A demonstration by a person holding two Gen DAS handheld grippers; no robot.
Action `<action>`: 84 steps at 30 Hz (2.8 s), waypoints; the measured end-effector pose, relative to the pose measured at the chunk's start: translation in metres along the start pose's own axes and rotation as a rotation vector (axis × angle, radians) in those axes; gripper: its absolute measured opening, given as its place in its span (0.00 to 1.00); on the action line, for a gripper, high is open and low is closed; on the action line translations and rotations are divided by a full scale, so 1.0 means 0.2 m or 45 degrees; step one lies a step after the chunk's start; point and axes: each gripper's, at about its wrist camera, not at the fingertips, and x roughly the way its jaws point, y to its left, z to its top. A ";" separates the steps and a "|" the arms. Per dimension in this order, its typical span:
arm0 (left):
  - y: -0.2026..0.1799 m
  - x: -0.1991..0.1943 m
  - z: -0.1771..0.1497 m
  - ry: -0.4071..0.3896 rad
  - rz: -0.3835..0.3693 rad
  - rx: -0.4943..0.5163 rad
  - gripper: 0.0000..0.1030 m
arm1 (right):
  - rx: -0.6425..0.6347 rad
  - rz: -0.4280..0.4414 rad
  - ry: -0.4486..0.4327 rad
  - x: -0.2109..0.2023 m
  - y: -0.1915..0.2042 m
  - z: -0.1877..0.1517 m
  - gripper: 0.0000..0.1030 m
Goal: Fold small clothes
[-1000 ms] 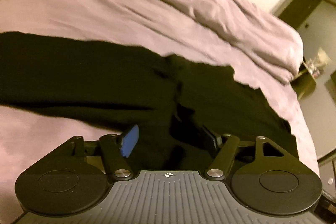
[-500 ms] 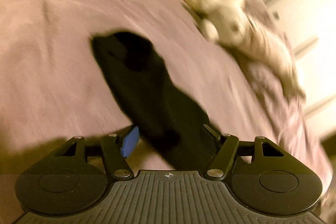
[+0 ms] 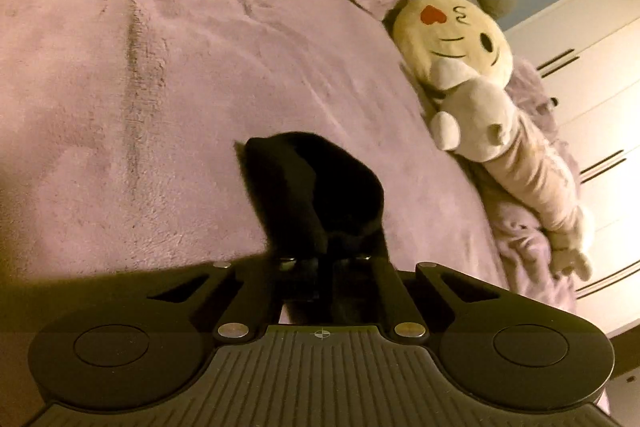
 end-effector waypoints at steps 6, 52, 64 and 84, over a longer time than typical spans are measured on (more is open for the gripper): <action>-0.38 -0.19 -0.13 -0.032 -0.239 0.322 0.05 | 0.035 0.013 -0.037 -0.04 -0.04 0.01 0.27; -1.01 -0.01 -1.39 0.525 -0.220 1.090 0.47 | 0.012 0.049 -0.323 0.16 0.03 0.30 0.05; -1.12 -0.05 -1.41 0.524 -0.227 1.077 0.48 | 0.317 0.220 -0.036 0.28 -0.42 0.14 0.26; -1.36 0.25 -1.48 0.611 -0.167 1.195 0.50 | 0.835 0.442 0.114 0.31 -0.54 0.09 0.31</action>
